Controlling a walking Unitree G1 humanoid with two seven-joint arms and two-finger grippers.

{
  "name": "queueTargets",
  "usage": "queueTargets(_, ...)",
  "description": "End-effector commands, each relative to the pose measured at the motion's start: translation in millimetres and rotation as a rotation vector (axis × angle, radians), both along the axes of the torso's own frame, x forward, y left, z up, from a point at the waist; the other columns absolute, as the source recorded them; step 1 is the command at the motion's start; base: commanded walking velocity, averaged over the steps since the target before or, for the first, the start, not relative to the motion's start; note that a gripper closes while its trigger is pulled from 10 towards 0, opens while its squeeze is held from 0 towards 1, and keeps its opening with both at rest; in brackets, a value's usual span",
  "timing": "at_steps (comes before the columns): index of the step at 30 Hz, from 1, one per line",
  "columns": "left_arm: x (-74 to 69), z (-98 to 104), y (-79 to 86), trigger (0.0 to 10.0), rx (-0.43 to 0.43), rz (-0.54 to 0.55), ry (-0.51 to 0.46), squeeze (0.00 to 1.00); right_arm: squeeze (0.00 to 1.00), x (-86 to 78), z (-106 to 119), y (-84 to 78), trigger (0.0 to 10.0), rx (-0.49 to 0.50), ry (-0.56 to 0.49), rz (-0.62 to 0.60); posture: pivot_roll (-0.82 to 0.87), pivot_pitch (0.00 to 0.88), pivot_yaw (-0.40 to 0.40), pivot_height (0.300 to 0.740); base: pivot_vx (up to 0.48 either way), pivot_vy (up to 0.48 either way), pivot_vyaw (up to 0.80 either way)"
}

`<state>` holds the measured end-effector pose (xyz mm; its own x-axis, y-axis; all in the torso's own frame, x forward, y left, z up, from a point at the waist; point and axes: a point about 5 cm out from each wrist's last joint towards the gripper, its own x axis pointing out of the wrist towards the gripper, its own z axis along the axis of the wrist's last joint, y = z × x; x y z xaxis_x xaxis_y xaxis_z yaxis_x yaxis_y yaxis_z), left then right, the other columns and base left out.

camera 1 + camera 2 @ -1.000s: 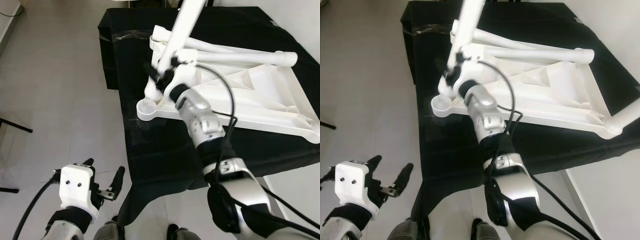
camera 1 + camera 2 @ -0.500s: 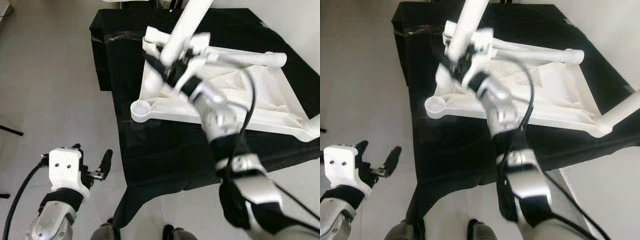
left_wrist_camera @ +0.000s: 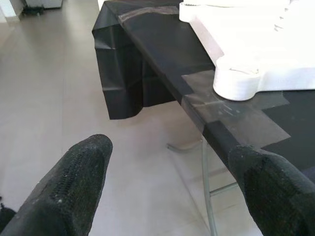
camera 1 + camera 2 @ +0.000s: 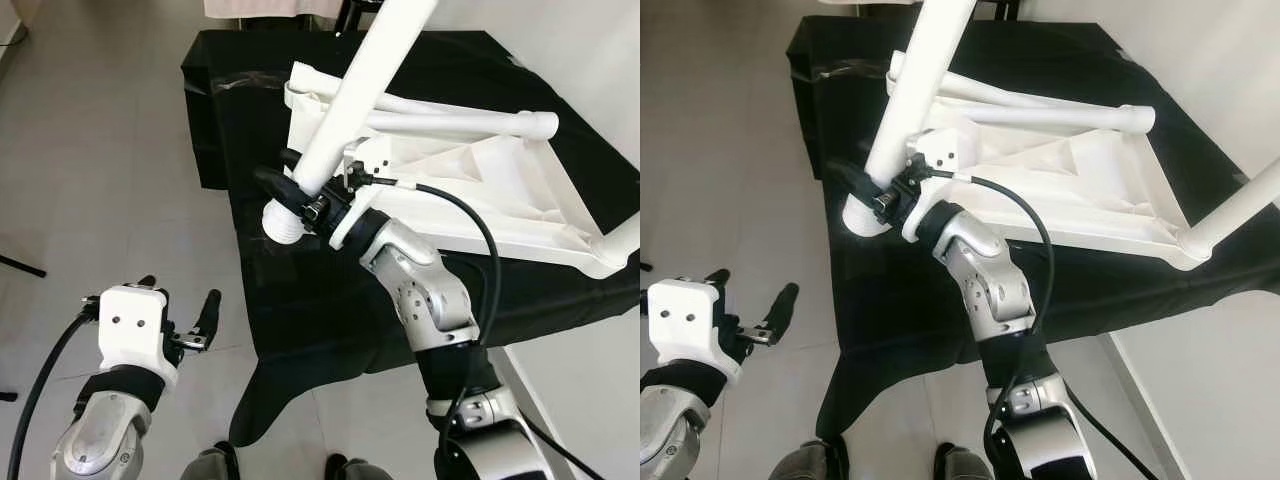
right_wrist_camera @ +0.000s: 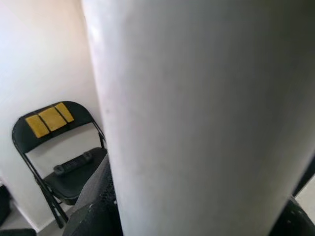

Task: Building children table

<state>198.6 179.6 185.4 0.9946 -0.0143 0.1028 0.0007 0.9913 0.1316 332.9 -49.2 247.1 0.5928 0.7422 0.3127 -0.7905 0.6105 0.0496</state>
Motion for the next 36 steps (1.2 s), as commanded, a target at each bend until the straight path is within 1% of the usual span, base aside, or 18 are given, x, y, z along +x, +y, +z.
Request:
queueTargets(1, 2.3, -0.4, 3.1, 10.0, 0.034, 0.007, 0.01, 0.0, 0.0, -2.3, -0.8, 5.0, 10.0, -0.025, -0.01, -0.01, 0.0, 0.122, -0.129, 0.74, 0.0, 0.0, 0.8)
queueTargets(4, 5.2, 0.5, 4.5, 10.0, 0.038, 0.009, 0.003, 0.0, 0.0, -0.7, -0.6, 8.6, 10.0, -0.046, -0.028, -0.032, 0.01, 0.109, -0.126, 0.74, 0.0, 0.0, 0.27)
queueTargets(6, 6.0, 0.3, 4.1, 10.0, 0.04, 0.008, 0.003, 0.0, 0.0, -0.8, -0.4, 9.7, 10.0, -0.054, -0.029, -0.017, 0.01, 0.103, -0.125, 0.74, 0.0, 0.0, 0.0)
queueTargets(9, 7.4, 0.6, 1.6, 10.0, 0.04, -0.002, 0.001, 0.0, 0.0, -2.5, 0.1, 10.0, 10.0, -0.066, -0.04, -0.014, 0.02, 0.095, -0.121, 0.74, 0.0, 0.0, 0.8)
queueTargets(12, 9.0, 0.2, -2.1, 10.0, 0.035, -0.018, 0.001, 0.0, 0.0, -5.4, -2.9, 11.5, 10.0, -0.093, -0.046, 0.019, 0.02, 0.091, -0.119, 0.74, 0.0, 0.0, 0.0)
queueTargets(15, 10.0, -0.5, -4.5, 10.0, 0.032, -0.031, 0.005, 0.0, 0.0, -6.6, -5.1, 12.1, 10.0, -0.112, -0.054, 0.02, 0.01, 0.089, -0.118, 0.74, 0.0, 0.0, 0.19)
queueTargets(17, 10.3, -1.0, -5.5, 10.0, 0.032, -0.037, 0.006, 0.0, 0.0, -6.7, -5.7, 12.1, 10.0, -0.117, -0.059, 0.01, 0.01, 0.089, -0.118, 0.74, 0.0, 0.0, 0.58)
queueTargets(18, 10.8, -3.5, -9.4, 10.0, 0.028, -0.054, 0.016, 0.0, 0.0, -5.5, -8.4, 10.3, 10.0, -0.112, -0.046, -0.008, 0.0, 0.097, -0.113, 0.74, 0.0, 0.0, 0.66)
queueTargets(20, 10.9, -5.1, -11.7, 10.0, 0.026, -0.064, 0.021, 0.0, 0.0, -4.6, -10.1, 9.0, 10.0, -0.105, -0.032, -0.015, 0.0, 0.097, -0.113, 0.74, 0.0, 0.0, 0.66)
queueTargets(22, 10.7, -6.5, -13.9, 10.0, 0.024, -0.072, 0.027, 0.0, 0.0, -3.7, -11.7, 7.8, 10.0, -0.117, -0.024, -0.017, 0.0, 0.104, -0.114, 0.74, 0.0, 0.0, 0.0)
queueTargets(24, 9.9, -7.6, -15.9, 10.0, 0.019, -0.081, 0.032, 0.0, 0.0, -2.4, -14.2, 5.8, 10.0, -0.152, -0.027, -0.027, 0.0, 0.108, -0.113, 0.74, 0.0, 0.0, 0.8)
queueTargets(26, 9.8, -7.8, -16.1, 10.0, 0.019, -0.081, 0.034, 0.0, 0.0, -2.6, -14.2, 5.4, 10.0, -0.138, -0.025, -0.027, 0.0, 0.111, -0.114, 0.74, 0.0, 0.0, 0.8)
queueTargets(27, 9.7, -8.1, -16.2, 10.0, 0.018, -0.083, 0.035, 0.0, 0.0, -2.8, -14.4, 4.8, 10.0, -0.107, -0.008, -0.023, 0.0, 0.112, -0.113, 0.74, 0.0, 0.0, 0.0)
queueTargets(32, 9.4, -9.0, -18.0, 10.0, 0.014, -0.092, 0.037, 0.0, 0.0, -2.6, -14.2, 3.7, 10.0, -0.118, -0.009, -0.027, -0.01, 0.114, -0.113, 0.74, 0.0, 0.0, 0.0)
queueTargets(36, 9.8, -9.0, -19.2, 10.0, 0.013, -0.098, 0.037, 0.0, 0.0, -2.0, -14.5, 3.2, 10.0, -0.117, -0.005, -0.035, -0.01, 0.114, -0.111, 0.74, 0.249, 0.0, 0.0)
